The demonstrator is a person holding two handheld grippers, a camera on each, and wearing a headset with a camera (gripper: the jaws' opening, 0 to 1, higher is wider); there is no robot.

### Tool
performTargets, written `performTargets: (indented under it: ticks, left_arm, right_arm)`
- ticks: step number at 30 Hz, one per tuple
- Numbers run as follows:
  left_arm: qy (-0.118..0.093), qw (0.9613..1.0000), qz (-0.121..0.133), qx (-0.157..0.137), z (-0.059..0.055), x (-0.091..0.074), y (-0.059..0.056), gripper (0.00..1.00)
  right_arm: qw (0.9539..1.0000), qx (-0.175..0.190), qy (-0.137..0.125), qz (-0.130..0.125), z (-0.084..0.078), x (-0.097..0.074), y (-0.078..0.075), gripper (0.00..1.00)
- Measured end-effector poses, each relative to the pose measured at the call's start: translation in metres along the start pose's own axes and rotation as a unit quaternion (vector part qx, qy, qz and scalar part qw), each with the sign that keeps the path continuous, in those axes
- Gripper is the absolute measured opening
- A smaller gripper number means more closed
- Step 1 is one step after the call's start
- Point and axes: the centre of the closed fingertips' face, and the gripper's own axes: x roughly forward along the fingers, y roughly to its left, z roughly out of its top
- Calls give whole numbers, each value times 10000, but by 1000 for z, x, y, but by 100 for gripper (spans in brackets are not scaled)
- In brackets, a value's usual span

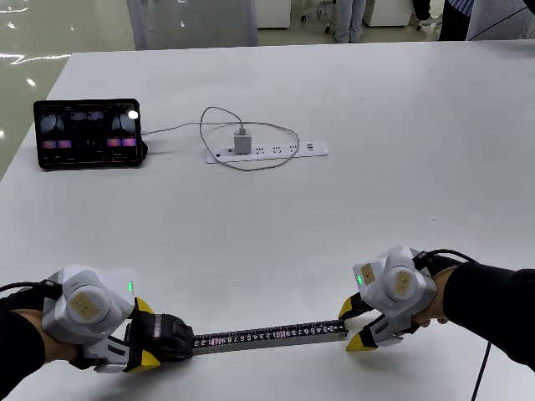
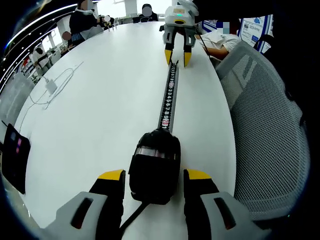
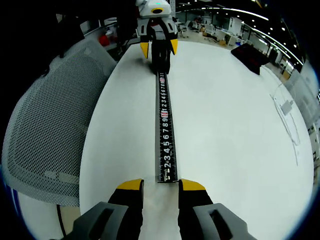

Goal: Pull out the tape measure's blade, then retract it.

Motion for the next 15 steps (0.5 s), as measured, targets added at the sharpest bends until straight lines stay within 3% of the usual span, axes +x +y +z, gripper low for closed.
performTargets:
  ticks: [4, 8, 15]
  left_arm:
    - [25, 10000, -46, 35, -2, -5, -2, 53]
    - [-36, 9999, -79, -113, -3, -8, -1, 59]
    - [-90, 9992, -356, -162, 1, -11, -18, 75]
  right_arm:
    - [10000, 73, 2, -9, 1, -1, 1, 26]
    - [9998, 212, -27, -7, 3, -3, 2, 31]
    - [9997, 235, -12, -16, 6, -7, 4, 38]
